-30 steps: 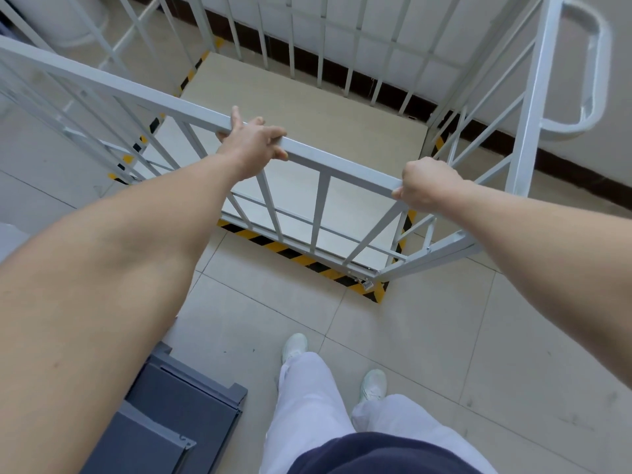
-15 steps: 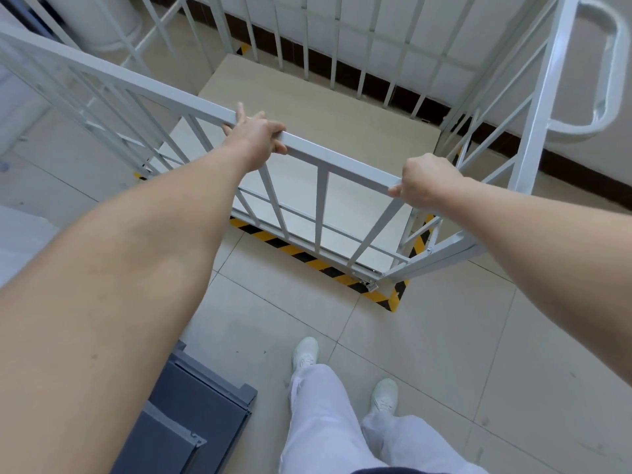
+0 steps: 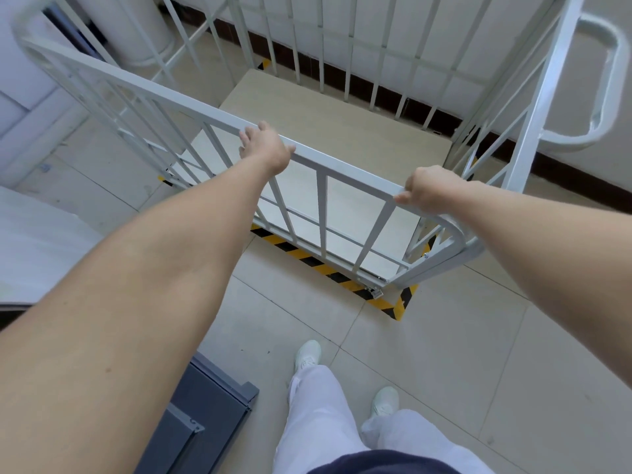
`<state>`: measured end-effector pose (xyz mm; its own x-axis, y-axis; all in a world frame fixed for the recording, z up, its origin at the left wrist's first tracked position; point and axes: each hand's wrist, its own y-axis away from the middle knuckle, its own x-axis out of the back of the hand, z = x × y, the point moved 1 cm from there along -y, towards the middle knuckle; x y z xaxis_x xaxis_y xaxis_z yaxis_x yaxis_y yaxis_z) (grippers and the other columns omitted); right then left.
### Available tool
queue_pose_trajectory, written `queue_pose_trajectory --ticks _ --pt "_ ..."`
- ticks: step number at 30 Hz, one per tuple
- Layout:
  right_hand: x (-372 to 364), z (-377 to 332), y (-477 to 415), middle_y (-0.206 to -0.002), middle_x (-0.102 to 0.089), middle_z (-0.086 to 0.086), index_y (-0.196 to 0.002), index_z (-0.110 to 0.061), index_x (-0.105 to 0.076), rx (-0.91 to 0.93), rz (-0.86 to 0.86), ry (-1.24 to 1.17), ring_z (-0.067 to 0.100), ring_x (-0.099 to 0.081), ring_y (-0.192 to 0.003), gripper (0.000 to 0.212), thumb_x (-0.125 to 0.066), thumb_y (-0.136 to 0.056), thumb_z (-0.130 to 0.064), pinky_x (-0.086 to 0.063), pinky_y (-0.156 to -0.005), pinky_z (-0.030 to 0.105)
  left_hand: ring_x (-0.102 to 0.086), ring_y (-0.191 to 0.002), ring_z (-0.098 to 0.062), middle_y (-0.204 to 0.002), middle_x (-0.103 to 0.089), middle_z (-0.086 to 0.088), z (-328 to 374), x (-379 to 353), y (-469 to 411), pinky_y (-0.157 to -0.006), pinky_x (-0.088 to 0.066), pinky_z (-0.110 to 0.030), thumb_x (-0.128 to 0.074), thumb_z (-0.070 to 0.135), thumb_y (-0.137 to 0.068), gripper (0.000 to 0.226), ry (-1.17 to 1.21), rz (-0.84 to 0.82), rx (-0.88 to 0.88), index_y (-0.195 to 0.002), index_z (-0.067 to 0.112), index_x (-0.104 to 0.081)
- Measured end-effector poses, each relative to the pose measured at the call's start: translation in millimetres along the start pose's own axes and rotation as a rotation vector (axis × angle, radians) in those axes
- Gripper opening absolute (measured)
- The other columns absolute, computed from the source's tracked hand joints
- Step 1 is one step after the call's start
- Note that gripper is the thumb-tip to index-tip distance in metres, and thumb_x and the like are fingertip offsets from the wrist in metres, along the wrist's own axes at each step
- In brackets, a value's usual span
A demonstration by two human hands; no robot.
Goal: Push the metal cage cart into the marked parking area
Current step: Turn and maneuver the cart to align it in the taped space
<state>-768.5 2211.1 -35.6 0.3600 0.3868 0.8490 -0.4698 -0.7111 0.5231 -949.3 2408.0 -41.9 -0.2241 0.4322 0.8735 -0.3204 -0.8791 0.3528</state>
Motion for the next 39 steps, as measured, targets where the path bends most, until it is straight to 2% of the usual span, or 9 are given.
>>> queue_pose_trajectory --ticks 3,7,9,16,20,25,28,34,39 --pt "-3 13 1 -0.074 -0.05 0.01 -0.07 -0.004 -0.047 -0.022 -0.063 -0.011 0.029 -0.05 -0.078 0.056 -0.042 -0.094 -0.055 -0.036 -0.068 0.03 -0.035 -0.136 -0.034 -0.148 -0.032 -0.021 -3 -1 -3 -0.109 -0.032 -0.038 -0.057 0.044 -0.091 0.089 0.205 -0.022 0.14 -0.146 -0.007 -0.01" --pt "-8 18 -6 -0.09 -0.054 0.014 -0.106 -0.002 -0.06 -0.006 -0.107 -0.029 0.03 -0.051 -0.085 0.063 -0.034 -0.095 -0.058 -0.04 -0.076 0.032 -0.04 -0.134 -0.03 -0.147 -0.035 -0.017 2 -10 -10 -0.107 -0.033 -0.032 -0.064 0.035 -0.089 0.091 0.416 0.039 0.185 -0.146 -0.004 -0.006" --pt "-7 17 -6 -0.093 -0.053 0.015 -0.113 0.0 -0.06 -0.006 -0.122 -0.006 0.03 -0.05 -0.087 0.066 -0.033 -0.095 -0.058 -0.04 -0.078 0.033 -0.041 -0.133 -0.028 -0.148 -0.035 -0.015 3 -12 -11 -0.106 -0.034 -0.031 -0.065 0.031 -0.089 0.089 0.463 0.061 0.197 -0.146 -0.003 -0.006" --pt "-19 16 -4 -0.102 -0.062 0.022 -0.114 0.003 -0.062 -0.046 -0.018 0.009 0.031 -0.054 -0.085 0.07 -0.03 -0.096 -0.057 -0.044 -0.074 0.033 -0.045 -0.131 -0.028 -0.147 -0.035 -0.018 -1 -14 -14 -0.105 -0.035 -0.029 -0.07 0.025 -0.085 0.094 0.525 0.092 0.164 -0.147 -0.005 -0.006" --pt "-23 8 -3 -0.103 -0.064 0.021 -0.111 0.0 -0.064 -0.06 -0.025 0.046 0.034 -0.059 -0.091 0.071 -0.029 -0.095 -0.06 -0.047 -0.075 0.034 -0.037 -0.138 -0.029 -0.153 -0.027 -0.022 -14 -14 -15 -0.109 -0.031 -0.03 -0.071 0.024 -0.085 0.098 0.553 0.089 0.137 -0.149 -0.004 -0.002" --pt "-18 -7 -10 -0.104 -0.063 0.02 -0.116 0.0 -0.061 -0.073 -0.105 0.031 0.034 -0.061 -0.095 0.071 -0.029 -0.094 -0.06 -0.052 -0.088 0.042 -0.045 -0.13 -0.029 -0.148 -0.033 -0.019 -21 -4 -21 -0.101 -0.036 -0.027 -0.07 0.02 -0.085 0.093 0.573 0.084 0.135 -0.149 -0.003 -0.007" --pt "-17 -11 -9 -0.096 -0.059 0.017 -0.113 0.0 -0.061 -0.081 -0.102 0.04 0.034 -0.06 -0.093 0.07 -0.028 -0.095 -0.059 -0.051 -0.085 0.04 -0.048 -0.125 -0.029 -0.143 -0.037 -0.019 -23 -4 -22 -0.096 -0.038 -0.025 -0.071 0.021 -0.084 0.087 0.579 0.098 0.098 -0.145 -0.003 -0.014" --pt "-25 -10 3 -0.102 -0.061 0.021 -0.114 0.001 -0.06 -0.116 -0.006 0.031 0.035 -0.059 -0.093 0.071 -0.028 -0.094 -0.06 -0.05 -0.078 0.037 -0.034 -0.139 -0.031 -0.155 -0.019 -0.023 -27 -7 -14 -0.114 -0.029 -0.033 -0.067 0.027 -0.088 0.099 0.564 0.041 0.075 -0.151 0.0 0.005" --pt "-27 -8 7 -0.095 -0.058 0.02 -0.11 0.002 -0.061 -0.116 0.042 0.027 0.034 -0.055 -0.086 0.072 -0.029 -0.094 -0.061 -0.045 -0.073 0.034 -0.031 -0.141 -0.027 -0.159 -0.013 -0.014 -25 -6 -7 -0.115 -0.023 -0.032 -0.063 0.023 -0.091 0.095 0.603 0.026 0.119 -0.151 0.003 0.007"
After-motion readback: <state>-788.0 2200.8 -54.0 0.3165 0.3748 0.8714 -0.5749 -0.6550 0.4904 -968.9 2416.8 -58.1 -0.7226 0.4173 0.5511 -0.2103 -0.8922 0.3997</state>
